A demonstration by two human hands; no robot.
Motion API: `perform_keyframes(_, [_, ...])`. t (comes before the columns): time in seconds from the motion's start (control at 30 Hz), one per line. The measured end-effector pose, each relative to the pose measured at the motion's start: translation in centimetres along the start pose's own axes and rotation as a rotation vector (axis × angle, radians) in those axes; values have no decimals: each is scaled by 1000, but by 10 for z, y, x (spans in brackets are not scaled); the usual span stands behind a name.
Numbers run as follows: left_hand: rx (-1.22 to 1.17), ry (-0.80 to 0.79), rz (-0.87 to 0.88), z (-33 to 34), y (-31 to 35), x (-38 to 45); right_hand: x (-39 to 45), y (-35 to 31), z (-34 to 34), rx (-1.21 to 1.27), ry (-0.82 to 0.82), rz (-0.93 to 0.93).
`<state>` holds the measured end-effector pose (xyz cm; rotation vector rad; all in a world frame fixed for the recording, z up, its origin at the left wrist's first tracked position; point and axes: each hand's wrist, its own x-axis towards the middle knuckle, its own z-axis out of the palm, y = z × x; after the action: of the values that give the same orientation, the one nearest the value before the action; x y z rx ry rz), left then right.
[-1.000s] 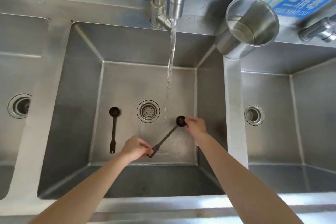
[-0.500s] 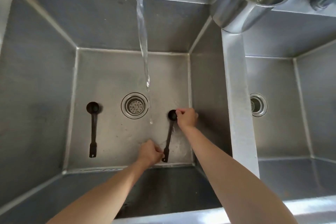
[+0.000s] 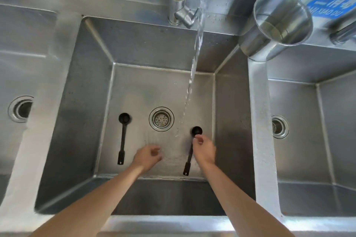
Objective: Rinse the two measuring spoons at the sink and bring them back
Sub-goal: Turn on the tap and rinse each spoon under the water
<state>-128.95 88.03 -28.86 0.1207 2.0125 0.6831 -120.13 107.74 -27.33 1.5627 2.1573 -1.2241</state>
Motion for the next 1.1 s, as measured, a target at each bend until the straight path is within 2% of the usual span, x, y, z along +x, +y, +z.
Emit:
perform_keyframes(0.1, [-35, 114, -28, -39, -16, -14, -27, -15, 21, -31, -111, -17])
perform_keyframes(0.23, [-222, 302, -91, -78, -42, -19, -44, -48, 61, -55, -234, -84])
perform_keyframes(0.37, [-335, 401, -184, -97, -71, -5, -45, -80, 114, -69, -310, -143])
perform_keyframes(0.5, [-390, 367, -235, -100, -92, 17, -38, -105, 165, -55, -359, -145])
perform_keyframes(0.6, [-389, 322, -207, -96, -98, 28, -32, -113, 195, -12, -424, -108])
perform_keyframes(0.77, [-401, 267, -160, -84, -99, 40, -31, -111, 222, 134, -391, 3])
perform_keyframes(0.93, [-461, 229, -106, -87, -84, 30, -34, -112, 193, 243, -348, 119])
perform_keyframes(1.03, [-486, 124, -22, -95, -56, 11, -38, -115, 148, 500, -375, 247])
perform_keyframes(1.1, [-498, 57, 29, -97, -33, -4, -42, -115, 112, 619, -329, 302])
